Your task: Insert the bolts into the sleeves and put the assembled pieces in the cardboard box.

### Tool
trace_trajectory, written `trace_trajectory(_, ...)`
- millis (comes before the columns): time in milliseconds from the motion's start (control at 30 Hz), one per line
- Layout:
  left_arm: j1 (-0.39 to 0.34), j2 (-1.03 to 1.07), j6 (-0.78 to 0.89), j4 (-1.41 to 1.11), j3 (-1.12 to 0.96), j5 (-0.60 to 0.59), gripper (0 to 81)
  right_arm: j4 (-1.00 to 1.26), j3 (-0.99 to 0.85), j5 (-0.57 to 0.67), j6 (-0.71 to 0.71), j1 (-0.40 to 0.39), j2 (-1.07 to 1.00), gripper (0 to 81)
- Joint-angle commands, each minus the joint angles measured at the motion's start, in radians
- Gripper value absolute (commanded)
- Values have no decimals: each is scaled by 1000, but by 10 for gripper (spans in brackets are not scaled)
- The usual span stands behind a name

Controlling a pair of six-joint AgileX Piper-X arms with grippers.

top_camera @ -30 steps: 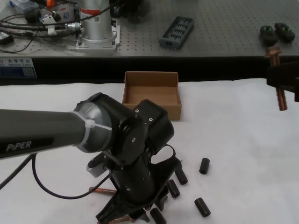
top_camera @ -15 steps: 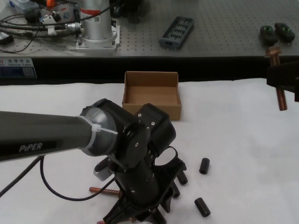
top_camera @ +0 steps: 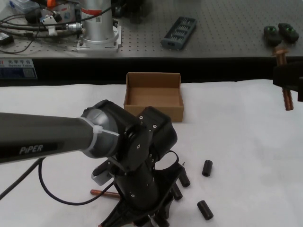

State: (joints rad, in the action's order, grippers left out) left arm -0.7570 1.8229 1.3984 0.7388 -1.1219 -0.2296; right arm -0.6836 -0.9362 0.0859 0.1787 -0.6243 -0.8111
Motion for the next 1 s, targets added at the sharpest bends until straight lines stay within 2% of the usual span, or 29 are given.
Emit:
trace_trajectory(0, 4, 3, 15, 17, -6, 16, 260, 10, -4, -2, -12, 7, 4, 24)
trace_trajectory(167, 4, 9, 5, 17, -6, 16, 260, 14, -4, -2, -12, 7, 4, 24)
trace_trajectory(367, 4, 38, 5, -32, -6, -53, 260, 16, -4, -2, -12, 7, 4, 24)
trace_trajectory(633, 2, 38, 17, -35, -6, -45, 259, 16, -4, -2, -12, 7, 4, 24)
trace_trajectory(867, 2, 38, 17, -35, -6, -52, 147, 16, -4, -2, -12, 7, 4, 24)
trace_trajectory(967, 2, 38, 17, -35, -6, -52, 132, 16, -4, -2, -12, 7, 4, 24)
